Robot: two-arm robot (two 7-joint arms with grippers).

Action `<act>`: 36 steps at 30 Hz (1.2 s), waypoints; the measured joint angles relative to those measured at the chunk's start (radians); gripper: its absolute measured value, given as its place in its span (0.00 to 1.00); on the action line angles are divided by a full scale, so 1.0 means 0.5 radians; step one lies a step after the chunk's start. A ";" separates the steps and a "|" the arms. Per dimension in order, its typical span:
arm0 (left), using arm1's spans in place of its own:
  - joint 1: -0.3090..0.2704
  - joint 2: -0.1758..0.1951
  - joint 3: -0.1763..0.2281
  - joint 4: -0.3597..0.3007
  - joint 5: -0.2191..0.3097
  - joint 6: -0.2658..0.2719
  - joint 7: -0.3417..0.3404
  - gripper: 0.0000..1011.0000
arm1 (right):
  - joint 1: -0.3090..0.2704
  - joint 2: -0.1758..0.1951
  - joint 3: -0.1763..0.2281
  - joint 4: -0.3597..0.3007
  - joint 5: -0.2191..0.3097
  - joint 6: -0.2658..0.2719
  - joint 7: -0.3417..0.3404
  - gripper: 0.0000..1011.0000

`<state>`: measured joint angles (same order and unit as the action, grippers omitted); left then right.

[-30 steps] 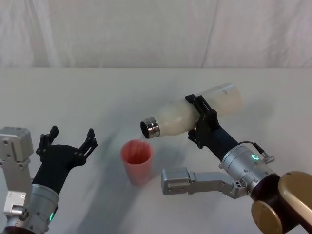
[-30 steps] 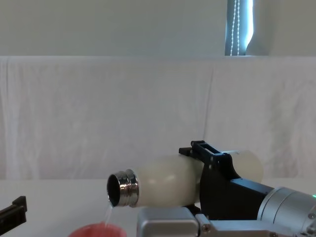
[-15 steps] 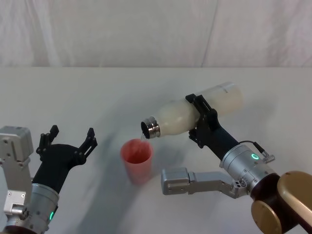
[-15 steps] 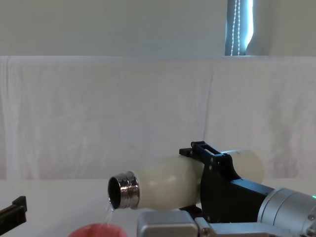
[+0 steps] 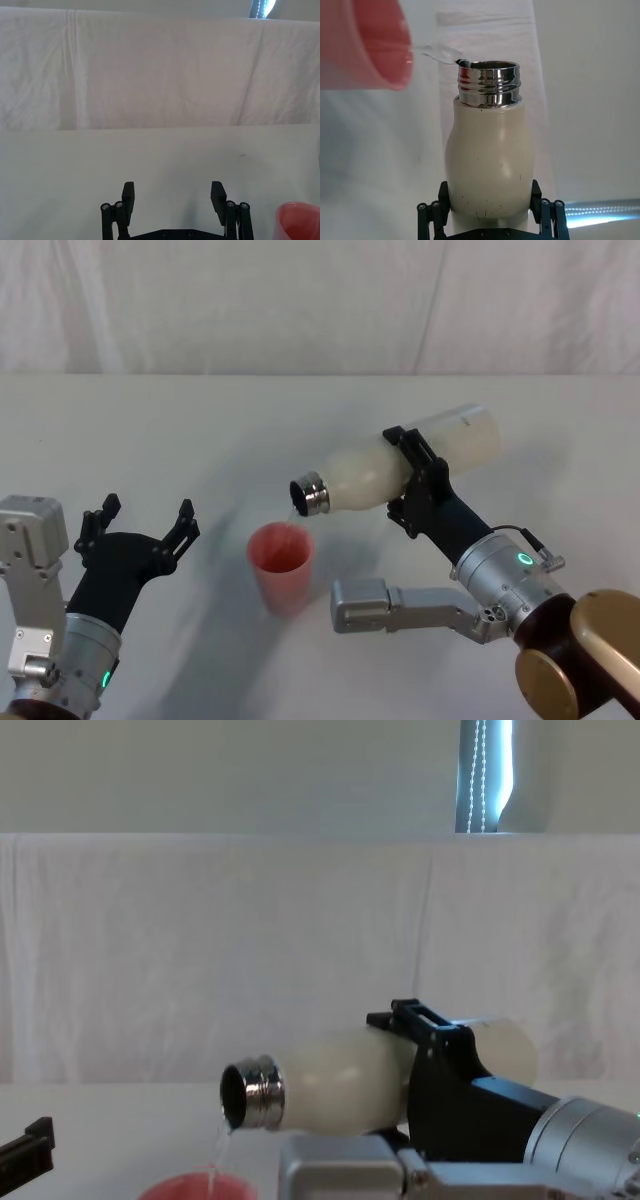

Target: Grasp the thermos with one hand and pour water into the cup lid.

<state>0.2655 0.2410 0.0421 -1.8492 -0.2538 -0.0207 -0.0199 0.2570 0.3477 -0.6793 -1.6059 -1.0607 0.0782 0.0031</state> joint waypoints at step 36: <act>0.000 0.000 0.000 0.000 0.000 0.000 0.000 0.99 | -0.247 -0.211 0.320 -0.235 0.727 -0.047 0.224 0.94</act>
<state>0.2655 0.2409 0.0421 -1.8492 -0.2539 -0.0208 -0.0199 0.1337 0.2420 -0.5192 -1.7232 -0.6973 0.0546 0.1150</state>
